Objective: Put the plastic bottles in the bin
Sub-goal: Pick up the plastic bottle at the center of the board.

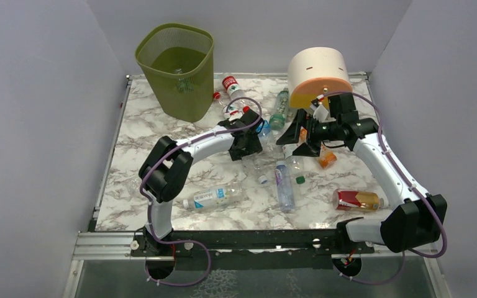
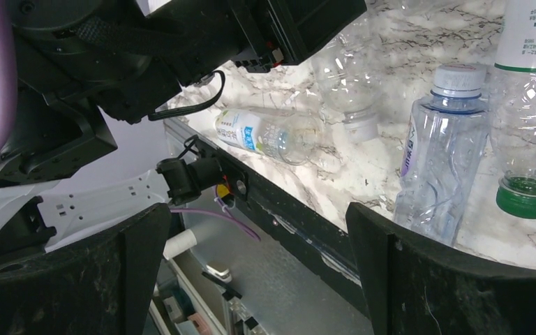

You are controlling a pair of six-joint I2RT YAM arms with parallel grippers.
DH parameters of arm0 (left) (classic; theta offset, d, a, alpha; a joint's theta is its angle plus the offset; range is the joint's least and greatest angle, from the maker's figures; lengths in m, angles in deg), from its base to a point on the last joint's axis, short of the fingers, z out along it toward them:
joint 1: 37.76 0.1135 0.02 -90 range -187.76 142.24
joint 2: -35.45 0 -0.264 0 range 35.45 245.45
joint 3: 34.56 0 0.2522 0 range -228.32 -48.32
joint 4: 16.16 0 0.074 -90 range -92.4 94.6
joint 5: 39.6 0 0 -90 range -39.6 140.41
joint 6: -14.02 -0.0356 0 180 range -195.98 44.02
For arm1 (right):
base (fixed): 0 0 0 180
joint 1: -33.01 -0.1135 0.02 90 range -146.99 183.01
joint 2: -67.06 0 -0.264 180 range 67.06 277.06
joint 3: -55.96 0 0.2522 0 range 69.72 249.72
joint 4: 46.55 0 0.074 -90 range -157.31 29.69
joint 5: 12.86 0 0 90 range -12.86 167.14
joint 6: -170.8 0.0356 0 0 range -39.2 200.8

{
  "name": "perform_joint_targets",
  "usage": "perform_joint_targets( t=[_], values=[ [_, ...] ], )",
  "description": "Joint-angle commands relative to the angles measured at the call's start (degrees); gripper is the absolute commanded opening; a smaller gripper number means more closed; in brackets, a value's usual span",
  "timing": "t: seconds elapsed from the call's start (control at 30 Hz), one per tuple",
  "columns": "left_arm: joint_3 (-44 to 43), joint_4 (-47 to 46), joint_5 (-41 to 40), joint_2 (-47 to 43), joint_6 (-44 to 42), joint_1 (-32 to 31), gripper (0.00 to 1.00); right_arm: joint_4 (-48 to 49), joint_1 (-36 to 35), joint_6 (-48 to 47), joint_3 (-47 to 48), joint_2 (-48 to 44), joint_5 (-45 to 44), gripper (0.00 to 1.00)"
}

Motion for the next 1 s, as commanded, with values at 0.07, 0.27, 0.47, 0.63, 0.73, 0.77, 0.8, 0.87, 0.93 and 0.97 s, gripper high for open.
perform_joint_targets(
  t=[0.07,0.27,0.47,0.63,0.73,0.77,0.8,0.87,0.93,0.97],
  values=[
    [1.83,2.09,-1.51,-2.05,-3.87,-1.00,0.65,-1.20,-0.10,1.20,2.99,-0.04,-2.79,1.00],
    [3.19,3.94,-1.14,-7.24,-5.17,-0.99,0.61,-1.61,-0.10,1.07,5.45,1.94,-3.78,1.00],
    [-1.44,8.59,-0.85,-11.90,-8.48,-0.60,0.58,-2.25,-0.10,0.64,8.33,3.97,-4.01,1.00],
    [-4.67,10.62,0.37,-15.55,-10.16,-0.49,0.58,-2.92,-0.10,0.41,9.32,4.59,-3.24,1.00],
    [-6.19,11.74,0.09,-17.06,-10.36,-0.50,0.57,-4.48,-0.10,-0.54,11.11,5.35,-2.87,1.00],
    [-6.88,12.19,-0.07,-17.50,-10.47,-0.50,0.57,-5.03,-0.10,-0.86,11.58,5.56,-2.76,1.00],
    [-7.82,12.77,-0.24,-17.79,-10.56,-0.43,0.57,-5.40,-0.10,-1.13,12.00,5.69,-2.73,1.00],
    [-10.27,14.17,-0.71,-18.07,-11.02,-0.25,0.58,-5.81,-0.10,-1.46,12.27,5.74,-2.58,0.99],
    [-13.51,15.45,-1.05,-18.00,-11.76,0.10,0.57,-5.71,-0.08,-1.48,12.03,5.64,-2.29,1.00],
    [-15.27,15.92,-0.90,-17.86,-12.43,0.34,0.57,-5.47,-0.10,-1.37,11.69,5.57,-2.18,1.00]
  ],
)
